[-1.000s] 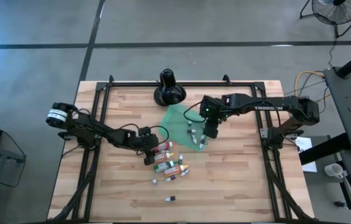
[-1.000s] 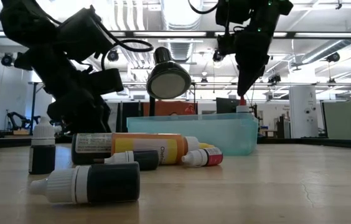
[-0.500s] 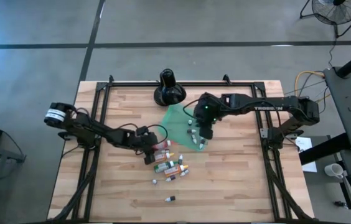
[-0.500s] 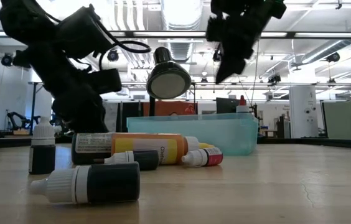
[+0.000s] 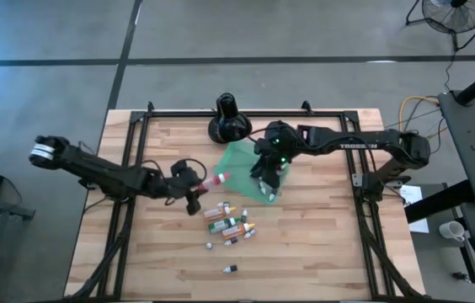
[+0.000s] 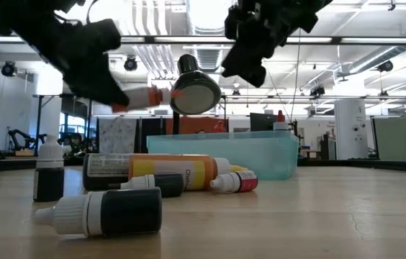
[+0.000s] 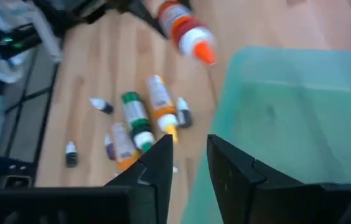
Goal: Pick & Place food coloring
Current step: Put the large orange food coloring bottle into the green bin
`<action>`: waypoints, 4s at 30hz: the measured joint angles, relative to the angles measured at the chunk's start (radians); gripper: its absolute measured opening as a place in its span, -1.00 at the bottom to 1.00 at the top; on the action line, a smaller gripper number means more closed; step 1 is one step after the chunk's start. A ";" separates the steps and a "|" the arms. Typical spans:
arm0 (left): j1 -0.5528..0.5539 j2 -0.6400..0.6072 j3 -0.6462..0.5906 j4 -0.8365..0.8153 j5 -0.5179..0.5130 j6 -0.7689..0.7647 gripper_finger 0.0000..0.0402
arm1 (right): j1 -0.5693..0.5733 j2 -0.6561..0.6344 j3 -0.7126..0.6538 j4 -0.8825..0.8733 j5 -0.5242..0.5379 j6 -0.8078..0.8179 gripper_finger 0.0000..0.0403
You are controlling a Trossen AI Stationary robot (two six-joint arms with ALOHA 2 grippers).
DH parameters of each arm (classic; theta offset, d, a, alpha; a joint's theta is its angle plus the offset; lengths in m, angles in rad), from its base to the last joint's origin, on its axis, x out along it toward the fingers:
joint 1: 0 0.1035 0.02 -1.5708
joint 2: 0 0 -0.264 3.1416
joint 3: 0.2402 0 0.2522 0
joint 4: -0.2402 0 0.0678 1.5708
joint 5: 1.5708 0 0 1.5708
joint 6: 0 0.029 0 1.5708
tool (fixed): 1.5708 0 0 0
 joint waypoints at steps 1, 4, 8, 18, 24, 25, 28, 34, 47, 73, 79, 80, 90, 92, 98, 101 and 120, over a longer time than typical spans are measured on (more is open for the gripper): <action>0.003 -0.016 0.000 0.001 -0.010 0.006 -0.36 | 0.000 0.007 0.000 0.020 -0.014 -0.007 -0.52; 0.021 -0.049 0.000 0.043 0.028 0.008 -0.36 | -0.001 0.018 0.000 0.097 -0.026 -0.019 -0.44; 0.026 -0.068 0.000 0.119 0.099 0.000 -0.36 | -0.005 0.024 0.000 0.188 -0.026 -0.049 -0.31; 0.026 -0.060 0.000 0.249 0.132 0.075 -0.36 | 0.001 0.024 0.000 0.229 -0.025 -0.226 0.00; 0.027 -0.019 0.000 0.311 0.138 0.096 -0.36 | 0.010 0.035 0.000 0.241 -0.024 -0.238 0.09; 0.028 -0.010 0.000 0.331 0.138 0.103 -0.36 | 0.015 0.042 0.001 0.252 -0.024 -0.240 0.10; 0.039 0.024 0.000 0.392 0.141 0.119 -0.36 | 0.029 0.058 0.003 0.255 -0.023 -0.239 0.14; 0.053 0.053 -0.001 0.391 0.161 0.102 -0.36 | 0.033 0.080 0.037 0.261 -0.023 -0.240 0.17; 0.108 0.074 -0.002 0.419 0.216 0.122 -0.36 | 0.031 0.080 0.041 0.241 -0.023 -0.262 0.09; 0.118 0.080 -0.005 0.441 0.221 0.128 -0.34 | 0.031 0.080 0.042 0.222 0.007 -0.254 -0.47; 0.118 0.080 -0.008 0.435 0.196 0.080 -0.22 | 0.031 0.080 0.042 0.205 0.030 -0.231 -0.44; 0.118 0.080 -0.008 0.430 0.191 0.070 -0.19 | 0.031 0.080 0.042 0.200 0.031 -0.231 -0.44; 0.117 0.078 -0.010 0.246 0.179 -0.002 0.09 | 0.026 0.080 0.042 0.079 0.169 -0.227 -0.44; 0.117 0.078 -0.010 0.172 0.182 -0.051 0.10 | 0.019 0.080 0.042 0.009 0.240 -0.206 -0.43; 0.105 0.076 -0.010 0.093 0.183 -0.148 0.11 | 0.013 0.081 0.111 -0.294 0.511 -0.118 -0.43; 0.100 0.076 -0.010 0.094 0.182 -0.156 0.11 | 0.006 0.081 0.157 -0.399 0.574 -0.124 -0.43; 0.100 0.077 -0.011 0.090 0.171 -0.182 0.11 | -0.092 0.128 0.248 -0.639 0.413 0.056 -0.42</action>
